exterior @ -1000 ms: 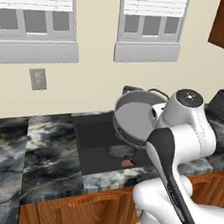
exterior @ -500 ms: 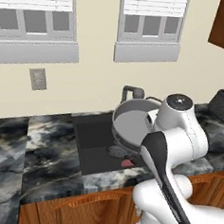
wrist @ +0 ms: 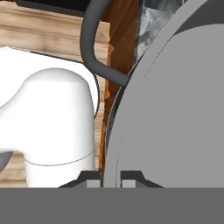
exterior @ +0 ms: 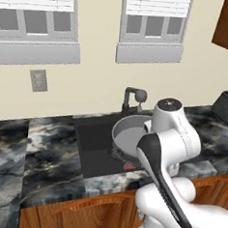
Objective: Move the pot and pan from the stove into the sink.
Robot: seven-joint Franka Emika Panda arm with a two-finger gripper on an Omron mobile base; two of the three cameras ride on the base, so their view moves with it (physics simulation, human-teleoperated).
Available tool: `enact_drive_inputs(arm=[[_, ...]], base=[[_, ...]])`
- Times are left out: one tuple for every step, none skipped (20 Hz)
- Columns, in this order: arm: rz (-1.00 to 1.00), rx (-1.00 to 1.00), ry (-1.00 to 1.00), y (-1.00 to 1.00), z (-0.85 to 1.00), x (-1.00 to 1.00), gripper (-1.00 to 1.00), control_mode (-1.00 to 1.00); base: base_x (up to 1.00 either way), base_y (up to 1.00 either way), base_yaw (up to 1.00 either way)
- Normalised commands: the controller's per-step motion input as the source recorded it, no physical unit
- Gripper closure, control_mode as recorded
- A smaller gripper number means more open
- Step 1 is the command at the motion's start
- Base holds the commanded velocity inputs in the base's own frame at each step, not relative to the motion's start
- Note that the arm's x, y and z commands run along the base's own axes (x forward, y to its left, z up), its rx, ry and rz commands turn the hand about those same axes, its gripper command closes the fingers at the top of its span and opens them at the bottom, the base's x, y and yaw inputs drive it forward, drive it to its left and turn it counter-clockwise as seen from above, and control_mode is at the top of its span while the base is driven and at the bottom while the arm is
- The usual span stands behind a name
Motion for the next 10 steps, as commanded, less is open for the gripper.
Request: enact_drive_inputs(arm=[[0.00, -0.03, 0.18, 0.01, -0.19, 0.05, 1.00, -1.00], [0.00, -0.02, 0.15, 0.07, -0.13, 0.15, 1.00, -1.00], [0.00, 0.00, 0.14, 0.10, -0.05, 0.47, 1.00, -1.00], [0.00, 0.00, 0.14, 0.10, -0.02, 0.57, 1.00, -1.00], [0.00, 0.00, 0.14, 0.03, 0.00, 0.68, 1.00, -1.00], [0.00, 0.00, 0.15, 0.00, 0.00, 0.72, 1.00, -1.00], [0.00, 0.00, 0.15, 0.00, 0.00, 0.71, 1.00, -1.00], [-0.01, 0.00, 0.15, 0.01, 0.00, 0.70, 1.00, -1.00], [-0.01, 0.00, 0.14, 0.03, 0.00, 0.70, 1.00, -1.00], [-0.01, 0.00, 0.13, 0.07, -0.05, 0.70, 1.00, -1.00]], base=[[0.00, 0.00, 0.00], [0.00, 0.00, 0.00], [0.00, 0.00, 0.00], [0.00, 0.00, 0.00], [0.00, 0.00, 0.00], [0.00, 0.00, 0.00], [0.00, 0.00, 0.00], [0.00, 0.00, 0.00], [0.00, 0.00, 0.00], [0.00, 0.00, 0.00]])
